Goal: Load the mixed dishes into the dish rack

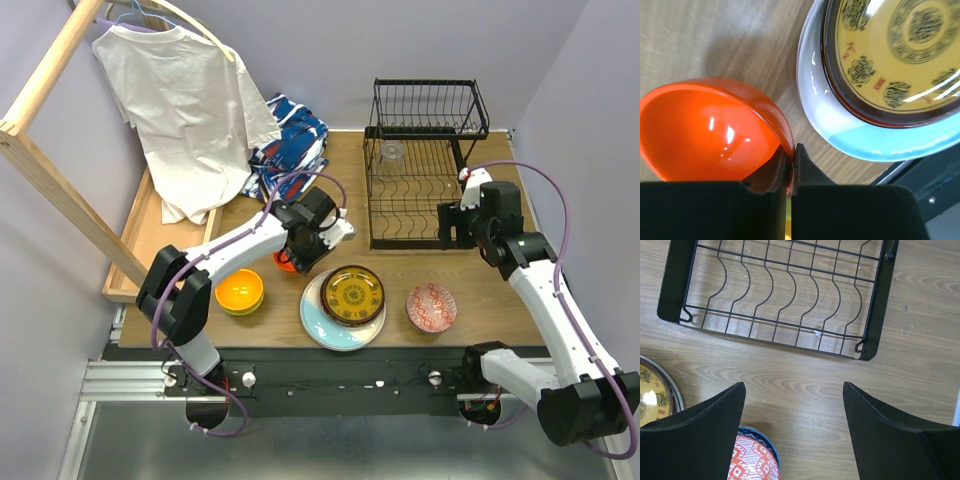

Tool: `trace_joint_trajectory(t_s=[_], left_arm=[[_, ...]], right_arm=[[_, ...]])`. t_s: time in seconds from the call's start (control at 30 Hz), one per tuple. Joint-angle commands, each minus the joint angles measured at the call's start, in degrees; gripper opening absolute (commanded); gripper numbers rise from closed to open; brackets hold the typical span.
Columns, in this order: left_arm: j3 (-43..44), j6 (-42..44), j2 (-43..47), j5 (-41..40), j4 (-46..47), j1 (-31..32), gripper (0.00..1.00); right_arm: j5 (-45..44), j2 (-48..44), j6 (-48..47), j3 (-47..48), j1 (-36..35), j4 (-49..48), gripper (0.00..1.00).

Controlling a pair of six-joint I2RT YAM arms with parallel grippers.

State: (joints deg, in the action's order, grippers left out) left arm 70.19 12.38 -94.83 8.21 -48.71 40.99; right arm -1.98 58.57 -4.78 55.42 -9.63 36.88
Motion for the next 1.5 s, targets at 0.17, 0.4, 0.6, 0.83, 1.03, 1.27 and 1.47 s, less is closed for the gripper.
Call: trace_joint_trajectory(t_s=[0.17,0.4,0.6,0.83,1.03,1.27,1.47], left_arm=[[21.2,-0.6,-1.2,16.4,-0.1,1.2,0.0],[26.2,-6.8,-8.9,24.8,20.2,7.7,0.0],[33.9,-17.0,-19.0,28.0,34.0,11.5,0.0],[35.5,-28.9,-26.6,25.6,54.0,12.7,0.0],[32.5,-42.1,-32.9,22.7,80.1,12.4,0.0],[36.1,-57.3,-42.8,20.7,100.5,13.7,0.0],[38.5,-61.2,-47.1,21.2,105.0,13.7,0.0]], right_arm=[[-15.9,1.4,-3.7,5.8,2.2,1.3,0.89],[-13.3,2.9,-1.7,10.6,11.6,9.7,0.91],[-10.0,10.0,-1.0,16.8,26.7,14.0,0.91],[-5.2,13.9,-1.0,20.9,30.1,15.0,0.89],[-4.1,13.2,-1.6,19.3,30.1,16.3,0.88],[-4.7,11.6,-0.7,18.1,30.1,17.8,0.88],[-5.2,10.3,-0.3,17.4,30.1,18.7,0.88]])
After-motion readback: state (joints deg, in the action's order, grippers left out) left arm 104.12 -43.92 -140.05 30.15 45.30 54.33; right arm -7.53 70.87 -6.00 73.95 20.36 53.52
